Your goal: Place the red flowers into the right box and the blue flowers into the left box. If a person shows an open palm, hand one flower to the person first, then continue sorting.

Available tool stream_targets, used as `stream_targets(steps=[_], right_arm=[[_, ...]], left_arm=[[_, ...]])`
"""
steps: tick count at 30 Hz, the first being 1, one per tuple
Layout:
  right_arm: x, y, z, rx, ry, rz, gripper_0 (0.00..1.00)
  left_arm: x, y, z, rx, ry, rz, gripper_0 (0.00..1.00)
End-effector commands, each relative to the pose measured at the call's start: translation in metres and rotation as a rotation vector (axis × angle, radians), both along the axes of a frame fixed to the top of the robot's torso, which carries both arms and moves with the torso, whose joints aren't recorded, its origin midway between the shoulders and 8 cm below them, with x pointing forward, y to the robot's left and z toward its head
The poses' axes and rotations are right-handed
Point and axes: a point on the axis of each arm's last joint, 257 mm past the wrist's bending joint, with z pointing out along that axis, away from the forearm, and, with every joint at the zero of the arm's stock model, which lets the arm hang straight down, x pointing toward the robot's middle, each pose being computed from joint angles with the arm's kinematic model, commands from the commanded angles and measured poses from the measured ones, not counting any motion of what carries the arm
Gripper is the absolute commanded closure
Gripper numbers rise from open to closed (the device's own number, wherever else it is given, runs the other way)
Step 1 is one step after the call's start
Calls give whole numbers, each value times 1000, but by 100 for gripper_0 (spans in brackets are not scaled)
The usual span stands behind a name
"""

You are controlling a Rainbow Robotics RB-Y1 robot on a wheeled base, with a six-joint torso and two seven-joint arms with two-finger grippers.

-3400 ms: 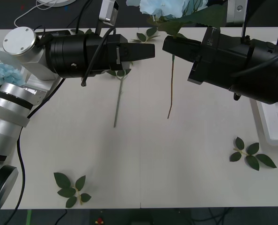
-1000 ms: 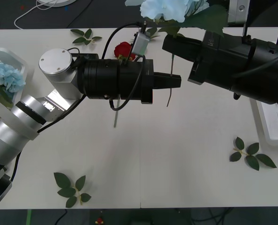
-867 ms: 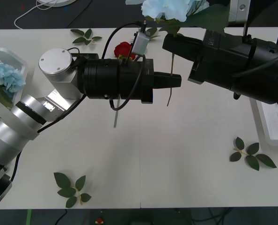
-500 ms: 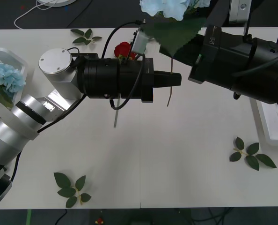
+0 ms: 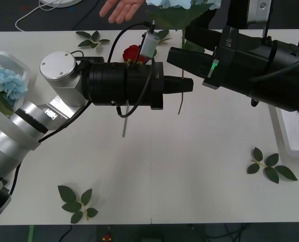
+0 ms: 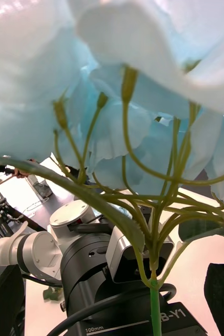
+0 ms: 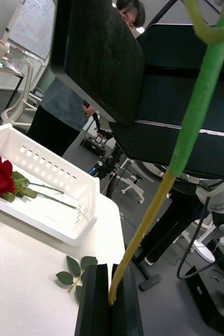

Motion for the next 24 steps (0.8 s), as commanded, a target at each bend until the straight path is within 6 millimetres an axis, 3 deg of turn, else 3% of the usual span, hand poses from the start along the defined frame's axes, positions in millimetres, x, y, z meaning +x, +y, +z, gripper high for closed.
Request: stream_targets(steps=[1,11,24], right_arm=[[-13,7,9,18,-33,23,0],[-14,7,10,19,-33,24,0],[-14,7,10,22,-31,24,0]], left_arm=[[-3,4,10,10,-94,-8,100],[4,17,13,9,-83,11,100],[29,71,21,62,-95,105,100]])
